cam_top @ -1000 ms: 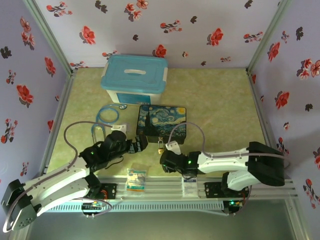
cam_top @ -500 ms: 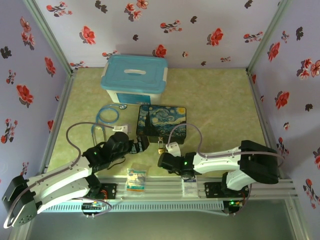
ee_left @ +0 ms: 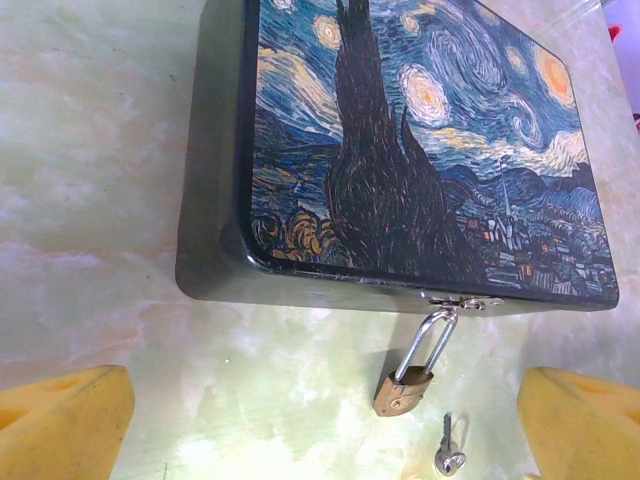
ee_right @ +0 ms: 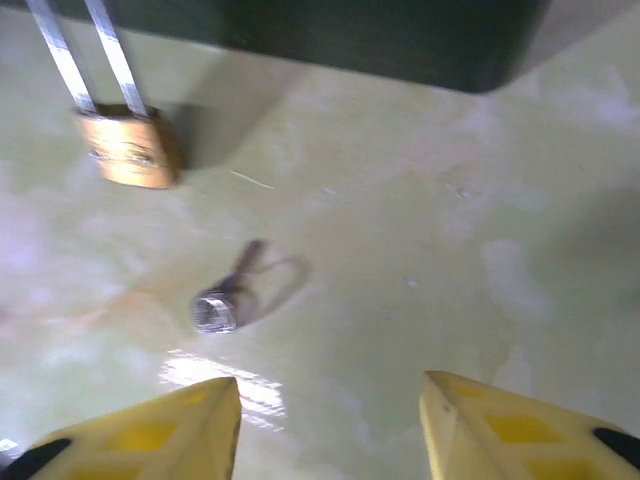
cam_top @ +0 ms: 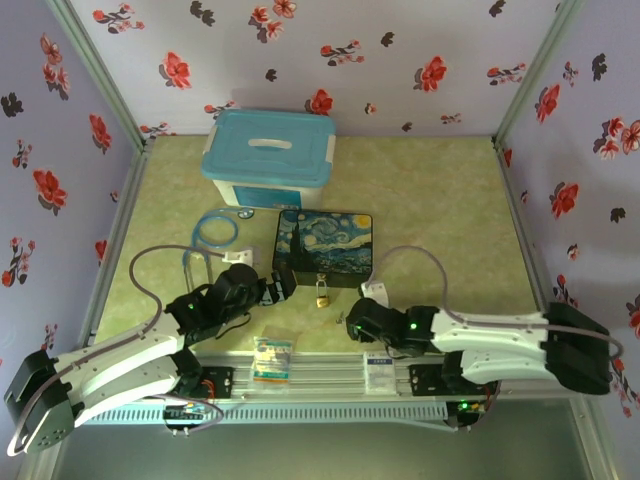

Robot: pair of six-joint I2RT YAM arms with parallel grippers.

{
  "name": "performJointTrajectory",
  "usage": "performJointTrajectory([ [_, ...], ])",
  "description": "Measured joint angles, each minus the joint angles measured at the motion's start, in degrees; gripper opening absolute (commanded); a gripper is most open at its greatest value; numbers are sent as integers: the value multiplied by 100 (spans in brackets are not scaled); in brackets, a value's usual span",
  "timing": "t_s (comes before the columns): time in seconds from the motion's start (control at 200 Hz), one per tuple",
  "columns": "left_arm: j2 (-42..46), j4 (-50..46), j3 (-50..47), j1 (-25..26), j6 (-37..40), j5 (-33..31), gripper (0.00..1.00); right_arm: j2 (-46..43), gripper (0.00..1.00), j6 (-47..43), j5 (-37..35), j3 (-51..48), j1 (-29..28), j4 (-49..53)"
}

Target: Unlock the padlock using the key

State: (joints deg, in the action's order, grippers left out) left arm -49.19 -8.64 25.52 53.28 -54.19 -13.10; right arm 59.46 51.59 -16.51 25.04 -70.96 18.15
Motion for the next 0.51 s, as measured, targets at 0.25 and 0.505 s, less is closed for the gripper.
performJointTrajectory([
  [0.25,7,76,0,9,-142,-44,98,208,58,-52,17,282,9,63],
  [0.505,15,94,-39,9,-234,-46,98,1873,56,-13,-201,1211,-225,83],
])
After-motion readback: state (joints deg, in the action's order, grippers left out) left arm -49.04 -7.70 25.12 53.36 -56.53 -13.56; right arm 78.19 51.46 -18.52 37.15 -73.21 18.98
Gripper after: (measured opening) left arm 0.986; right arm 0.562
